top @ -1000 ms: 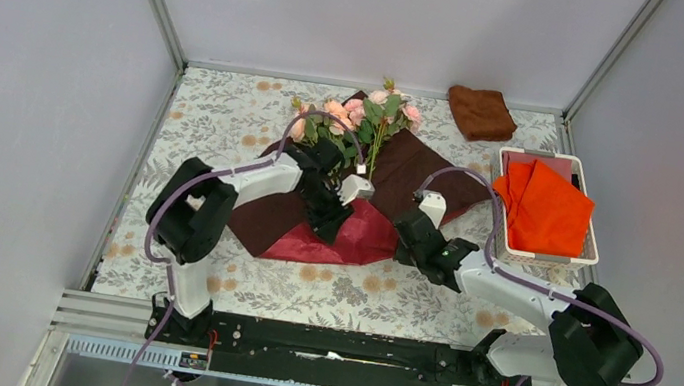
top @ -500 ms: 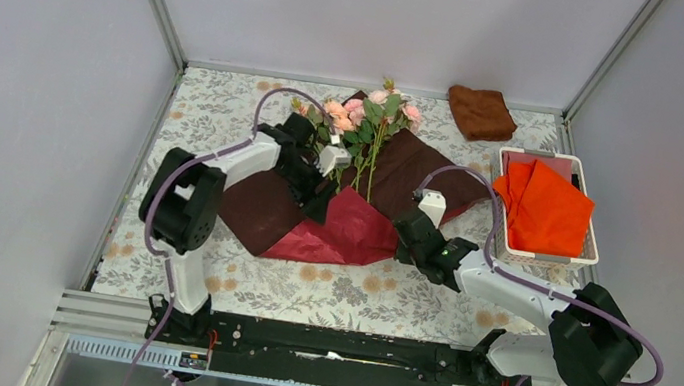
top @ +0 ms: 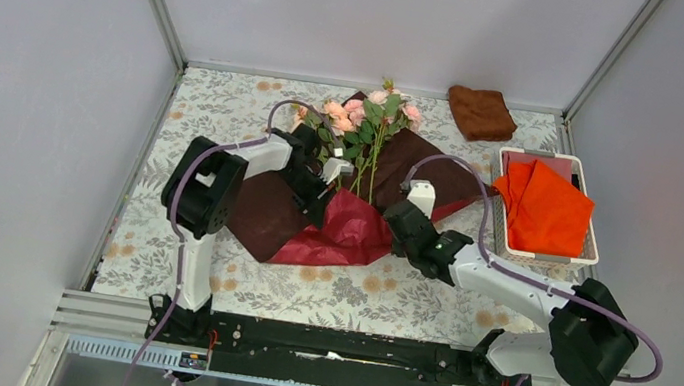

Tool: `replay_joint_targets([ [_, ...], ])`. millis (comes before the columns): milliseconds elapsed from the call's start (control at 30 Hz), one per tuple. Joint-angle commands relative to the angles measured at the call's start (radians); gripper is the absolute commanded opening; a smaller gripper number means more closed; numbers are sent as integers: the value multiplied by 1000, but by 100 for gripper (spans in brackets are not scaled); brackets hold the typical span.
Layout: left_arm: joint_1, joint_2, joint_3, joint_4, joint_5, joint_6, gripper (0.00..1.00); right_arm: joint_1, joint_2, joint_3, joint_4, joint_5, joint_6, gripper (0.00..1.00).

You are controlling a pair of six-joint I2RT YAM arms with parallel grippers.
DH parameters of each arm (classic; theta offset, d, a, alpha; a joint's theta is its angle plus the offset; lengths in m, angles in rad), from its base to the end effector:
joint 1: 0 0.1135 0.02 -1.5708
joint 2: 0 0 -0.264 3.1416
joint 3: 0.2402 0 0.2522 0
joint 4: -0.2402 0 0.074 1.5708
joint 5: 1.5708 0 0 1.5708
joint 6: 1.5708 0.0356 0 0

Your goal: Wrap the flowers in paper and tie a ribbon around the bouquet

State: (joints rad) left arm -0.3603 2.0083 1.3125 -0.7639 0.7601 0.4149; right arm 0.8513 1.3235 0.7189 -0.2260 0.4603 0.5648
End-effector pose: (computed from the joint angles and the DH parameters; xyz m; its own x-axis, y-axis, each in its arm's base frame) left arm 0.3370 -0.1532 0.1425 -0.7193 0.5832 -0.3775 0.6742 0.4548 -0.5820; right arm 0.1848 0.1870 0.2014 -0.6660 -0.0324 -0.7452 -0.1420 0.9863 0.0839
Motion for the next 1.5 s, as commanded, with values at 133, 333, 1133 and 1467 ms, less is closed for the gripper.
replay_joint_targets([
  [133,1,36,49,-28,29,-26,0,87,56,158,-51,145,-231,0],
  [333,3,64,79,-19,2,-46,0,158,101,241,-55,37,-496,0],
  [1133,28,90,82,37,32,-75,11,351,511,336,180,-191,-917,0],
  [1467,186,-100,193,14,42,-120,65,352,598,355,108,-145,-904,0],
])
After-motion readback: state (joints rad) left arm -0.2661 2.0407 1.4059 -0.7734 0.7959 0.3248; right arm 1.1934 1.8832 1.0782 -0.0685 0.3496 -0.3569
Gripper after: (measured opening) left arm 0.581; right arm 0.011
